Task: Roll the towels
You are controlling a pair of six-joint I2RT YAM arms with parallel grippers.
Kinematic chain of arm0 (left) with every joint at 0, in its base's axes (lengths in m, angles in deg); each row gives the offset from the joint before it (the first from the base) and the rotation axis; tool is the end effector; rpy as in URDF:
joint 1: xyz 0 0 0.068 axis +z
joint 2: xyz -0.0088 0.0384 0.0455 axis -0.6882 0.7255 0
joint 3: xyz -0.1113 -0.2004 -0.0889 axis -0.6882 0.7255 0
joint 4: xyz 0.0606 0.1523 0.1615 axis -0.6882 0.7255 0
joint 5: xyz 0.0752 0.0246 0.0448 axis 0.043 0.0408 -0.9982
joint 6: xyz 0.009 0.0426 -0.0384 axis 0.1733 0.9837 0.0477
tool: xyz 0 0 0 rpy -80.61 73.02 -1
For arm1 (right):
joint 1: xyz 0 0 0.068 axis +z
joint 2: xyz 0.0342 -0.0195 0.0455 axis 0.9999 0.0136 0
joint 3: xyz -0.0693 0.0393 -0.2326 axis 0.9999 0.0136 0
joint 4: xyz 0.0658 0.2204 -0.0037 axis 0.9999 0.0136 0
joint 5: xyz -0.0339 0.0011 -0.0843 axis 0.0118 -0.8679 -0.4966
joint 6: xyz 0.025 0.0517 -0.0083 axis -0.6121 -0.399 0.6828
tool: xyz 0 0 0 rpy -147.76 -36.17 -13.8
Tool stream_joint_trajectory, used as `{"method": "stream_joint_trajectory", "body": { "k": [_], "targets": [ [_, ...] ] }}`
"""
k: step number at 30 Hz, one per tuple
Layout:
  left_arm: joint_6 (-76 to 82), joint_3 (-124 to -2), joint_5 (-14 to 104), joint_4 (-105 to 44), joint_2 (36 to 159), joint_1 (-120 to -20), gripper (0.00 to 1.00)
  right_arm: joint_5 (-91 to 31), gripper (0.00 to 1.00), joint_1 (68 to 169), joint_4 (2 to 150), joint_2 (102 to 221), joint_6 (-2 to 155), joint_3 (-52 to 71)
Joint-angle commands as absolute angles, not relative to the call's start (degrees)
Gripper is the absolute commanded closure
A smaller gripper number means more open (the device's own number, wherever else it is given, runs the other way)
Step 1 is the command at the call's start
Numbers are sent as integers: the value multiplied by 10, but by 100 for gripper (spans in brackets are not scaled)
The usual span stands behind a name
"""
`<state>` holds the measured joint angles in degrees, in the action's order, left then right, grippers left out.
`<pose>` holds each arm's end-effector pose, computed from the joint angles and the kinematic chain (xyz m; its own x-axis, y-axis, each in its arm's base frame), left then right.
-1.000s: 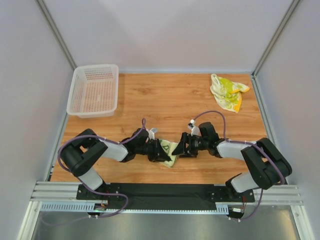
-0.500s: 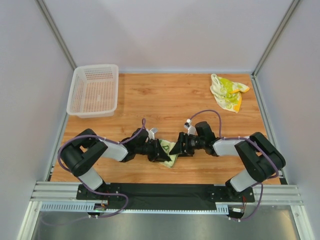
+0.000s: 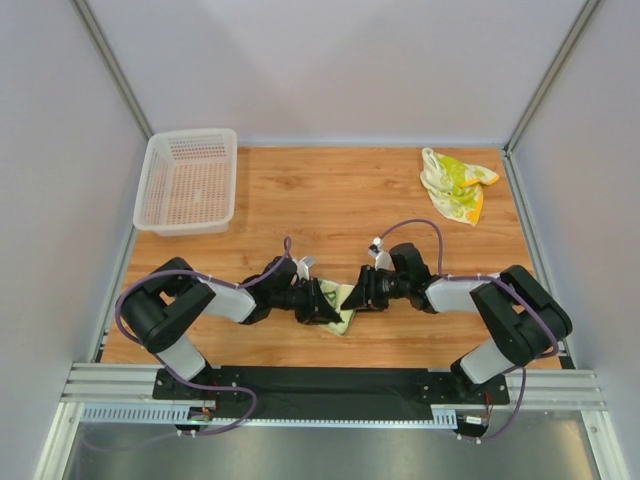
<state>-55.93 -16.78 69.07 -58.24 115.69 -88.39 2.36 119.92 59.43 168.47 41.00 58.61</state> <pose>0.1669 -0.1981 0.1111 -0.9897 -0.1360 0.0445 -0.1075 0.5008 -0.8589 0.1909 0.1448 0.1150 -0.9806 0.0130 -0.1953 -0.1543 0.5626 0.8122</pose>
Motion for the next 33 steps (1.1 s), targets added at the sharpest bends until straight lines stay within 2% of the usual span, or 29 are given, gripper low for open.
{"method": "stream_joint_trajectory", "body": {
  "k": [1, 4, 7, 10, 11, 13, 14, 20, 26, 33],
  "targets": [
    [-557, -162, 694, -560, 1150, -883, 99, 19, 70, 1206, 575, 1677, 407, 579],
    [-551, -163, 689, -547, 1141, -883, 97, 13, 84, 1209, 584, 1690, 408, 575],
    [-525, -180, 669, -490, 1121, -884, 92, 1, 91, 1211, 613, 1696, 415, 564],
    [-463, -229, 611, -349, 1066, -897, 82, -22, 94, 1214, 676, 1693, 431, 542],
    [-447, -246, 589, -258, 1054, -903, 80, -28, 94, 1214, 692, 1690, 436, 537],
    [-404, -306, 488, -133, 1026, -928, 72, -47, 96, 1215, 741, 1686, 451, 521],
    [-393, -327, 488, -96, 1020, -937, 70, -53, 96, 1215, 749, 1685, 454, 515],
    [-351, -495, 277, 138, 1035, -1025, 64, -69, 98, 1217, 823, 1689, 463, 487],
    [-310, -586, 164, 162, 1105, -1133, 63, -78, 99, 1223, 856, 1689, 465, 468],
    [-300, -634, 167, 150, 1212, -1163, 62, -74, 99, 1224, 878, 1683, 467, 455]
  ]
}}
